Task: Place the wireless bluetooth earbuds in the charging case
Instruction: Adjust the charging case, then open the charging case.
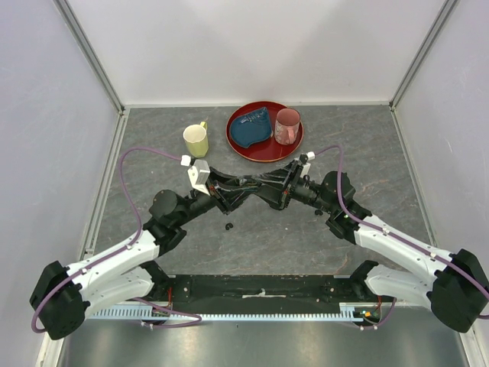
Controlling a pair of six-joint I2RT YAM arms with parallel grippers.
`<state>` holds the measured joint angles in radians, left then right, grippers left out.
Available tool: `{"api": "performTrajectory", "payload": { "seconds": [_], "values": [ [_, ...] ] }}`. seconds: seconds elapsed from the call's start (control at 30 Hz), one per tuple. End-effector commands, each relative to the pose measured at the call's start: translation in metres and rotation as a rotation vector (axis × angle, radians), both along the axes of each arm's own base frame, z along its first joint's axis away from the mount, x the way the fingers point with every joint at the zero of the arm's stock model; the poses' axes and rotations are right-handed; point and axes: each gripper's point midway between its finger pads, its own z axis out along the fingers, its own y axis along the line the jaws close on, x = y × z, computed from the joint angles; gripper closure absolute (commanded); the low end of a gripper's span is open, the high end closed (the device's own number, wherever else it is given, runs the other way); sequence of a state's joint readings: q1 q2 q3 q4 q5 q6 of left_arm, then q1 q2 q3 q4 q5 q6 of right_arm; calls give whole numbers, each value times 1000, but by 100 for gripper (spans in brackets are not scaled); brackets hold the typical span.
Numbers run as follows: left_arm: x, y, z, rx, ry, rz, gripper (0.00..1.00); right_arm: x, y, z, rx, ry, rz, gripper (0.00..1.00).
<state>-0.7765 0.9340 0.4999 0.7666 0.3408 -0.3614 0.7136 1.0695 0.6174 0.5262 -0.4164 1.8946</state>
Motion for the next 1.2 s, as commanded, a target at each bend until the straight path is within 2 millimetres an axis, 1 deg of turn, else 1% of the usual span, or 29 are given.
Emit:
{"api": "performTrajectory", "payload": {
  "seconds": [0.0, 0.03, 0.07, 0.1, 0.13, 0.17, 0.2, 0.27, 0.3, 0.33, 0.37, 0.4, 0.47, 0.5, 0.53, 0.57, 0.6, 0.63, 0.7, 0.77, 0.8, 0.83, 0.87, 0.93, 1.17],
  "values": [
    [-11, 3, 17, -49, -93, -17, 98, -3, -3, 21, 5, -144, -23, 46],
    [-13, 4, 14, -45, -101, -20, 98, -3, -4, 21, -7, -165, -27, 38],
    [-16, 5, 15, -52, -118, -26, 98, -4, -3, 25, -29, -227, -30, 28],
    [-18, 10, 26, -97, -157, -12, 98, -4, -3, 28, -43, -253, -34, 24],
    [-18, 13, 19, -104, -154, -1, 98, -2, -3, 20, -98, -255, -35, 22],
    [-21, 18, 25, -127, -175, 6, 98, -1, -3, 27, -140, -326, -49, 16],
    [-22, 19, 24, -129, -195, 12, 98, -1, -4, 28, -175, -366, -56, 15],
    [-31, 22, 27, -147, -247, -7, 98, 3, -8, 30, -256, -396, -82, 12],
    [-33, 24, 28, -149, -267, -9, 98, 2, -12, 33, -292, -469, -98, 11],
    [-34, 26, 29, -161, -276, -5, 98, 3, -15, 29, -325, -474, -104, 11],
    [-36, 27, 29, -165, -284, -6, 98, 2, -17, 35, -336, -511, -112, 10],
    [-37, 28, 31, -175, -290, -4, 98, 0, -19, 36, -360, -566, -115, 10],
    [-39, 34, 34, -208, -308, 7, 98, -1, -21, 35, -414, -610, -102, 10],
    [-41, 35, 35, -218, -314, 7, 98, -3, -22, 24, -465, -604, -77, 9],
    [-42, 36, 32, -220, -317, 7, 98, -4, -23, 27, -504, -680, -65, 10],
    [-44, 38, 35, -232, -330, 6, 98, -6, -24, 25, -533, -701, -45, 9],
    [-45, 37, 34, -229, -335, 3, 98, -8, -26, 13, -590, -700, -13, 9],
    [-45, 38, 34, -230, -337, 5, 98, -8, -28, 17, -623, -760, -7, 9],
    [-47, 38, 35, -230, -349, 0, 98, -11, -29, 9, -672, -776, 33, 9],
    [-47, 38, 35, -228, -351, -4, 98, -15, -26, 15, -677, -831, 62, 9],
    [-48, 37, 35, -226, -353, -12, 98, -17, -22, 13, -676, -835, 92, 9],
    [-48, 36, 35, -225, -351, -14, 98, -19, -20, 18, -671, -851, 99, 9],
    [-49, 35, 35, -221, -351, -23, 98, -21, -16, 17, -673, -862, 116, 9],
    [-49, 34, 35, -219, -350, -26, 98, -23, -11, 21, -666, -877, 123, 9],
    [-49, 34, 34, -216, -339, -30, 98, -26, 2, 15, -669, -872, 144, 9]
  ]
}}
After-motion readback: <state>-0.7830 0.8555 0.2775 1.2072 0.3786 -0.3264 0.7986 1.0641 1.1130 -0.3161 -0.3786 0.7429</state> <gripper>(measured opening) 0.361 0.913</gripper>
